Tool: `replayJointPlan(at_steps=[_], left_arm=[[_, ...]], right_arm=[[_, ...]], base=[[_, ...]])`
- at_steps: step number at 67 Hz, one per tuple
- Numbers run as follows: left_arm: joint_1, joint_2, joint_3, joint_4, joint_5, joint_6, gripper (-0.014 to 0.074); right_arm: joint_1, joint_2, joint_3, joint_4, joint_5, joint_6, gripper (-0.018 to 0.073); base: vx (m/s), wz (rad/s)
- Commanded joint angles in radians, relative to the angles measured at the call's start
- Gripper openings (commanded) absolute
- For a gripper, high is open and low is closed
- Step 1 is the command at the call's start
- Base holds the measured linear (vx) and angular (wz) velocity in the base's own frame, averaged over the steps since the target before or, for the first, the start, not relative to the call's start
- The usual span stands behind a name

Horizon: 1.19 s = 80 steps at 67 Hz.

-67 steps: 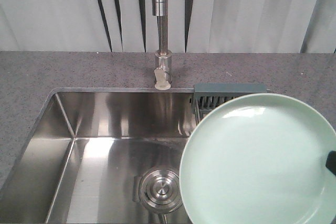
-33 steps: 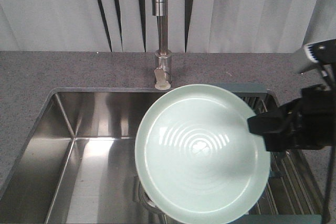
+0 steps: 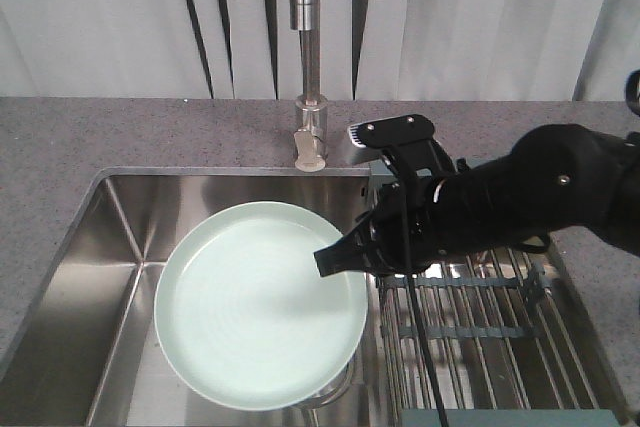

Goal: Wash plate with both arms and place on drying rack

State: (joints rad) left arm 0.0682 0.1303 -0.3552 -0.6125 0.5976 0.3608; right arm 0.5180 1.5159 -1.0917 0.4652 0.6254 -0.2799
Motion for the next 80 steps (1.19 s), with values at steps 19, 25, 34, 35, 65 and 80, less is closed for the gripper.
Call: replayJointPlan(at_steps=[19,25,34,35,65,80], left_arm=[[-0.001,0.021,-0.022,-0.032,-0.070,-0.003,-0.0006],[-0.001,0.021,-0.022,-0.032,-0.070,-0.003,-0.0006],[-0.001,0.021,-0.022,-0.032,-0.070,-0.003,-0.0006],[-0.001,0.021,-0.022,-0.032,-0.070,-0.003,-0.0006],[-0.001,0.021,-0.022,-0.032,-0.067,-0.003,-0.0006],[-0.001,0.021,-0.022,-0.032,-0.060,-0.003,-0.0006]], right_arm=[[-0.220,0.005,-0.128,-0.064,0.153,0.026,-0.0001],[-0.220,-0.049,-0.090,-0.114,0.205,0.035,-0.0001],[-0.155,-0.134,0.022,-0.055,0.188,0.046,-0.0001],[-0.143,-0.138,0.034,-0.048,0.181,0.048,-0.0001],[-0.091,0.043,-0.124,-0.043,-0.043,0.201,-0.0001],[-0.237,-0.009,-0.140,-0.134,0.156,0.194,-0.0001]], base=[[0.00,0.00],[0.00,0.00],[0.00,0.00],[0.00,0.00],[0.00,0.00],[0.00,0.00]])
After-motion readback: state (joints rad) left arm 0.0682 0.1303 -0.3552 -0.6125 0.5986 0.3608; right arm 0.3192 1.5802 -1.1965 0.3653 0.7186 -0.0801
